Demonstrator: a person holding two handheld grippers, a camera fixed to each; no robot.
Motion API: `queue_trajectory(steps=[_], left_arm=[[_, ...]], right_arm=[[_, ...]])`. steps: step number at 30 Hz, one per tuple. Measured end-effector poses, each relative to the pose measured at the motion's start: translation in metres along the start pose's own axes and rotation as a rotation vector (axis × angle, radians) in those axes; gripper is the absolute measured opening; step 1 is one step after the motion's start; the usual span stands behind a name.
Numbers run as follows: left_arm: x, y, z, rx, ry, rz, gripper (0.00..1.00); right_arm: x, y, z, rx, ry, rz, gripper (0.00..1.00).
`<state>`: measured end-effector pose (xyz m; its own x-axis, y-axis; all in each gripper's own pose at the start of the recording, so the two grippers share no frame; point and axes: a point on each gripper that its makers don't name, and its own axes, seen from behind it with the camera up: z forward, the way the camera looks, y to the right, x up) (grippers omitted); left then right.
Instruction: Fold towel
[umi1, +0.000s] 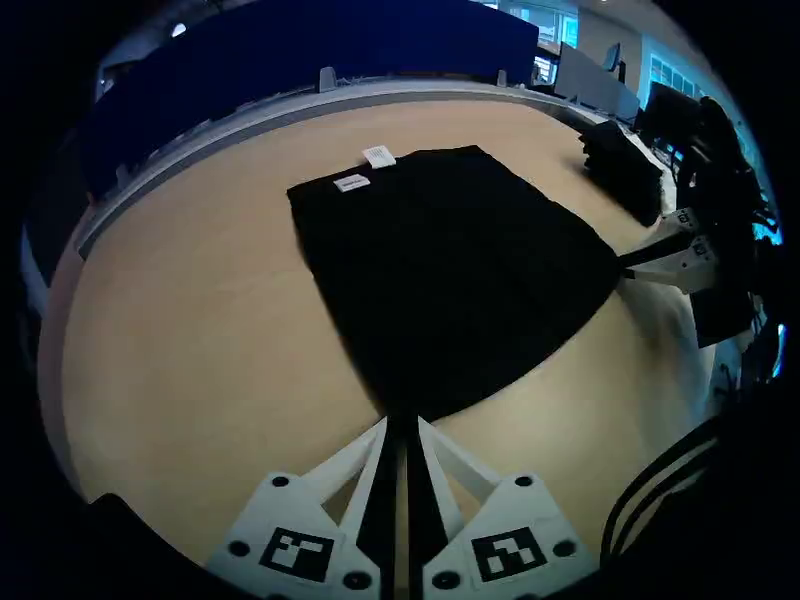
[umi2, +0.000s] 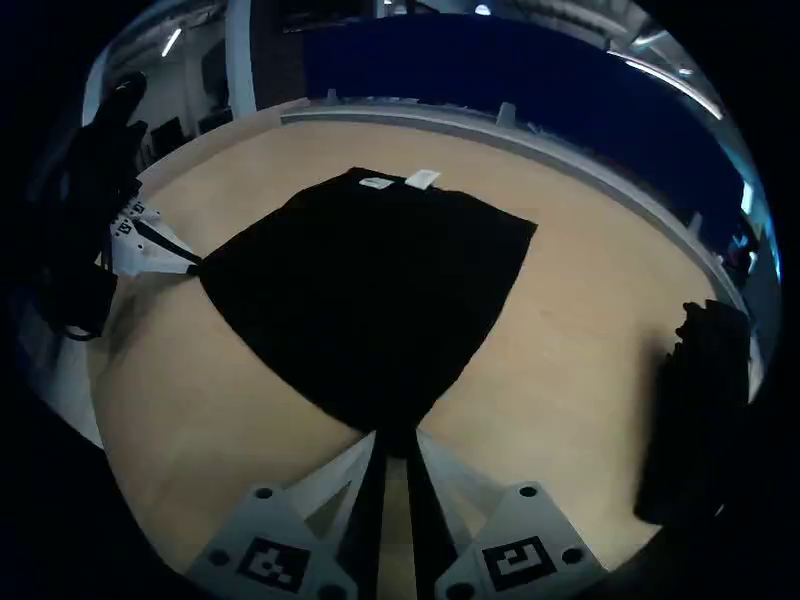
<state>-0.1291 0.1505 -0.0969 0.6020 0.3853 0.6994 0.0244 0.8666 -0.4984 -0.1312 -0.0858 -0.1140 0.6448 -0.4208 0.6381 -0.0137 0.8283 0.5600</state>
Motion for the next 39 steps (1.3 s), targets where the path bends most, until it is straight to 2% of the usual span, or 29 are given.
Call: queue_trajectory(steps=[6, 12, 19, 26, 39], left_arm=[[0.005, 0.002, -0.005, -0.007, 0.013, -0.028, 0.06], [0.013, 0.003, -0.018, -0.010, 0.031, -0.074, 0.05], [0.024, 0.000, -0.041, -0.001, 0.055, -0.134, 0.05], [0.037, 0.001, -0.066, 0.001, 0.076, -0.173, 0.05], [0.053, 0.009, -0.106, -0.013, 0.092, -0.219, 0.05]], right_arm=[[0.010, 0.003, -0.007, -0.005, 0.020, -0.002, 0.13], [0.021, 0.003, -0.014, -0.009, 0.035, -0.012, 0.13], [0.042, 0.002, -0.030, -0.012, 0.067, -0.028, 0.13], [0.060, 0.000, -0.050, -0.018, 0.090, -0.039, 0.13], [0.072, -0.008, -0.087, -0.012, 0.078, -0.060, 0.13]])
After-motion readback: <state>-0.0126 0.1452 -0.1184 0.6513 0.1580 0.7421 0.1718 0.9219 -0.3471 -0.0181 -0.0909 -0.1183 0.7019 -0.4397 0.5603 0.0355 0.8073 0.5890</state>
